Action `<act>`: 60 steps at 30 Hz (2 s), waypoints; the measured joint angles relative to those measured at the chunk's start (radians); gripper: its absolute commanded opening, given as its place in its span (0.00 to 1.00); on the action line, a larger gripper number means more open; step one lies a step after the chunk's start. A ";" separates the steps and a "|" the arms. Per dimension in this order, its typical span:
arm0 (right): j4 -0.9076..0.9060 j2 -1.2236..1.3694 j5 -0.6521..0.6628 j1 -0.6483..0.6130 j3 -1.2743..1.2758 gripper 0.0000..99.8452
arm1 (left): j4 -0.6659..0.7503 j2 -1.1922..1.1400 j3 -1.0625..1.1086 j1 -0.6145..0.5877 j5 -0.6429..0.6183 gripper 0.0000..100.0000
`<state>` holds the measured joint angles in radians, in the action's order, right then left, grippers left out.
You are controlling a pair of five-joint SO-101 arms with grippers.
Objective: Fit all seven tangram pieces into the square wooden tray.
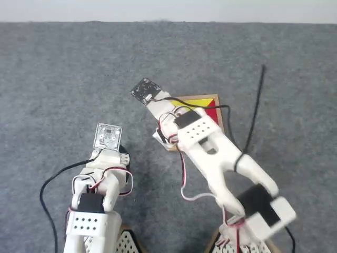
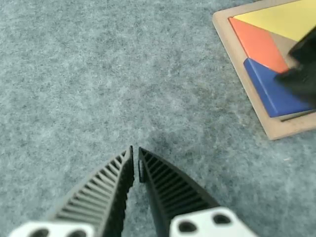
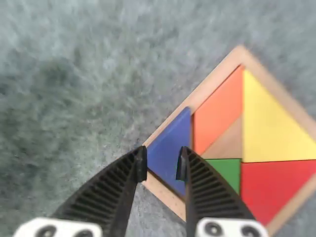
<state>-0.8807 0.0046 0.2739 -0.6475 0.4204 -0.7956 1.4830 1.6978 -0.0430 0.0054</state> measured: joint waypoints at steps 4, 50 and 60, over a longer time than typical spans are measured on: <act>0.000 0.123 0.000 0.000 -0.043 0.13 | 0.000 0.000 0.000 0.000 0.000 0.02; 0.034 0.100 -0.002 0.216 0.057 0.13 | 0.000 0.000 0.000 0.000 0.000 0.02; -0.095 -0.160 -0.002 0.216 0.084 0.13 | 0.000 0.000 0.000 0.000 0.000 0.02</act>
<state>-0.9759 -0.1550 0.2723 -0.4312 0.5048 -0.7956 1.4830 1.6978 -0.0430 0.0054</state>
